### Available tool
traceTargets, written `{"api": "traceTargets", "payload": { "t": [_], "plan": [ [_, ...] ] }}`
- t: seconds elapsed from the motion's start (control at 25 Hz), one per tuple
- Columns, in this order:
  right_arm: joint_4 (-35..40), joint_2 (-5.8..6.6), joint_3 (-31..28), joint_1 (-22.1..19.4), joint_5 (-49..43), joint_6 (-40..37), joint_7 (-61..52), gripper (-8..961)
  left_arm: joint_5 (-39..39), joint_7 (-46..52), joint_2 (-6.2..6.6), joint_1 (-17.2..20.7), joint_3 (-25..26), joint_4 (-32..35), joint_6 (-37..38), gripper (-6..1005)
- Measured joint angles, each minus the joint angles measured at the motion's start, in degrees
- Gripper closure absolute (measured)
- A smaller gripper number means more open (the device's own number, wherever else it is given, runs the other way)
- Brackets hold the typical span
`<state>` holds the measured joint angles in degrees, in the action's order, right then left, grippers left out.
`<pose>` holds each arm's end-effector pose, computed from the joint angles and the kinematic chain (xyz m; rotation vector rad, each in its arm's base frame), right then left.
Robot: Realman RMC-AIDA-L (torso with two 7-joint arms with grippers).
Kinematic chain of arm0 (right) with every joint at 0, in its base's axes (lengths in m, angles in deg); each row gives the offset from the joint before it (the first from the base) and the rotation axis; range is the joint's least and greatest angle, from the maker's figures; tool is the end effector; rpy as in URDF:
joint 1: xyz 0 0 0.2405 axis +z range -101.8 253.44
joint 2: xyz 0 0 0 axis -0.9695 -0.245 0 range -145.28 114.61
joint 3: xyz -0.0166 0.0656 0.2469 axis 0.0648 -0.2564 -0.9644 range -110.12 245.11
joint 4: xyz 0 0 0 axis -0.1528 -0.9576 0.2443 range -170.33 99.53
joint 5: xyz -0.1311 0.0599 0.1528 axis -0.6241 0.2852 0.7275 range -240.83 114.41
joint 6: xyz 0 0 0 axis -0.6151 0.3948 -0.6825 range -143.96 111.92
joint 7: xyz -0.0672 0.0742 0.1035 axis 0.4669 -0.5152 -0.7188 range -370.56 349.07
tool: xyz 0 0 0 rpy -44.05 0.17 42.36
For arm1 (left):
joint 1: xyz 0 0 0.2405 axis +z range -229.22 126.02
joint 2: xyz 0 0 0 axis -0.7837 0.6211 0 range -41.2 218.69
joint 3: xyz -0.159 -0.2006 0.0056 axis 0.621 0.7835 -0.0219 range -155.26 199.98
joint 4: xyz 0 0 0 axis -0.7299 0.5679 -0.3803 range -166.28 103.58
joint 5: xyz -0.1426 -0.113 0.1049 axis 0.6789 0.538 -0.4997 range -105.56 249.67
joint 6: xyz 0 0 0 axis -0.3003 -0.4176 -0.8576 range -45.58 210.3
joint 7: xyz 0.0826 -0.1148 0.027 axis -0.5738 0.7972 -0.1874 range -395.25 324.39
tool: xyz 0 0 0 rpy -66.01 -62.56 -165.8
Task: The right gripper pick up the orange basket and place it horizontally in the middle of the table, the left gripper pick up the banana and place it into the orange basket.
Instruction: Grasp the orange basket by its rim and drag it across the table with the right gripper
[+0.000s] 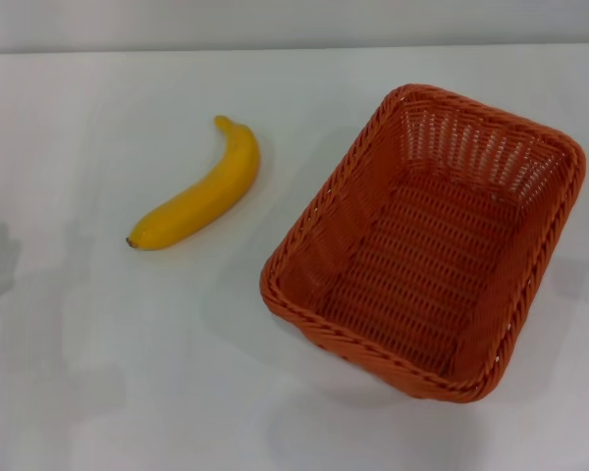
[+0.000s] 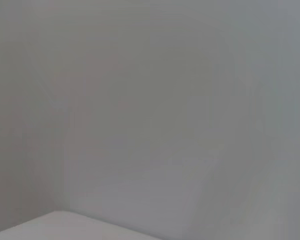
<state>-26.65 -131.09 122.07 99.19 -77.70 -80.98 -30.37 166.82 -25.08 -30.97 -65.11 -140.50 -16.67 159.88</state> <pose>0.3838 0.3339 0.0839 -1.2751 0.5972 0.6901 -0.3780 0.2436 -0.0089 -1.2192 -0.7971 -0.7400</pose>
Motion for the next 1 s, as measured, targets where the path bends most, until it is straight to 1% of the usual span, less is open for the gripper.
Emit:
{"api": "traceTargets", "payload": {
  "t": [0.44, 0.8, 1.0],
  "plan": [
    [0.02, -0.02, 0.27, 0.16, -0.22, -0.21, -0.12, 80, -0.02, 0.02, -0.04, 0.54, 0.00, 0.46, 0.01, 118],
    [0.15, 0.24, 0.23, -0.29, 0.02, -0.23, -0.15, 80, -0.34, 0.02, -0.08, 0.44, 0.00, 0.68, 0.09, 118],
    [1.21, 0.43, 0.21, 0.24, -0.13, -0.24, -1.84, 82, -0.44, 0.02, -0.08, 0.55, 0.00, 0.78, 0.09, 119]
  ]
}}
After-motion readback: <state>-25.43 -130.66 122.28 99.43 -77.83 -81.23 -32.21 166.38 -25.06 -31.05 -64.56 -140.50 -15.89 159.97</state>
